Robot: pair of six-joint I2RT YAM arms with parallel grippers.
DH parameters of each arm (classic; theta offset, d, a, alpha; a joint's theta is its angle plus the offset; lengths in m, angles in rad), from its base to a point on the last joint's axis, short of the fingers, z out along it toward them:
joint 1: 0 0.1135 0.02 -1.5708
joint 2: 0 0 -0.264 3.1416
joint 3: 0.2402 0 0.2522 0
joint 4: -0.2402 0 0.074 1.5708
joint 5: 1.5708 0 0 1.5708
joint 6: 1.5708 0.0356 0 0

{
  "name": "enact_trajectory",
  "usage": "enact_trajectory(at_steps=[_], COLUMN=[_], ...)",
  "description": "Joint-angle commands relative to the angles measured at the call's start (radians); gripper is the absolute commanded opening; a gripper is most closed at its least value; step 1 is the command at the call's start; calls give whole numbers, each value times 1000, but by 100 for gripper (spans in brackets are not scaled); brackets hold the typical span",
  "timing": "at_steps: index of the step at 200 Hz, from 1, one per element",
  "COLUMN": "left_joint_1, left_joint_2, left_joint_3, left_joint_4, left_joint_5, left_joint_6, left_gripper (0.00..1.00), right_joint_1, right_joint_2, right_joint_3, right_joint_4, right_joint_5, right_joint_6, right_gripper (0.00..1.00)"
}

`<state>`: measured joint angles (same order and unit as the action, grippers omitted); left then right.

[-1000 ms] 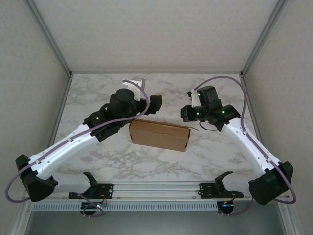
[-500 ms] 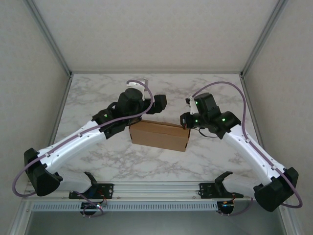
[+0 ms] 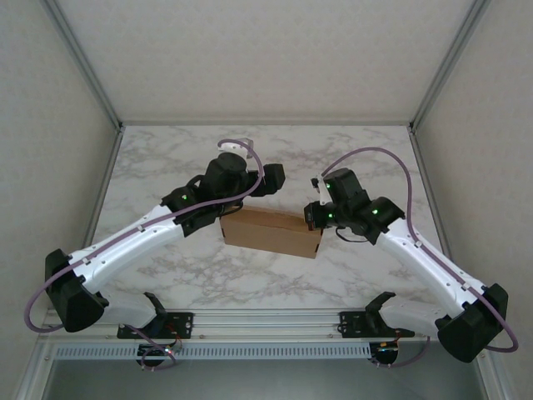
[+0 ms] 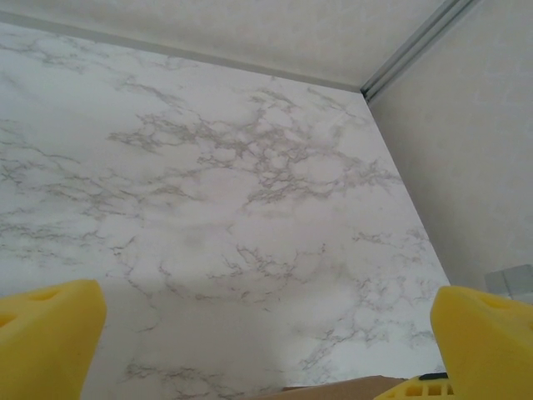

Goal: Fold the paper box

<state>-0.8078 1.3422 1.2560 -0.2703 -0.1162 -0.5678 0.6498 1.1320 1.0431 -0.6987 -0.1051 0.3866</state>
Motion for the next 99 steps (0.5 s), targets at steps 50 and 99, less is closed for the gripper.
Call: enact_trajectory(at_steps=[50, 99], left_joint_1=[0, -7], left_joint_2=[-25, -94], left_joint_3=[-138, -253], left_joint_4=[99, 161], left_joint_5=[166, 228], left_joint_6=[-168, -211], left_gripper=[99, 93], right_joint_1=[47, 57], right_joint_2=[-22, -18], right_joint_3=[-94, -137], right_joint_4=[32, 53], right_joint_5=[28, 44], right_joint_6=[44, 48], right_gripper=[0, 0])
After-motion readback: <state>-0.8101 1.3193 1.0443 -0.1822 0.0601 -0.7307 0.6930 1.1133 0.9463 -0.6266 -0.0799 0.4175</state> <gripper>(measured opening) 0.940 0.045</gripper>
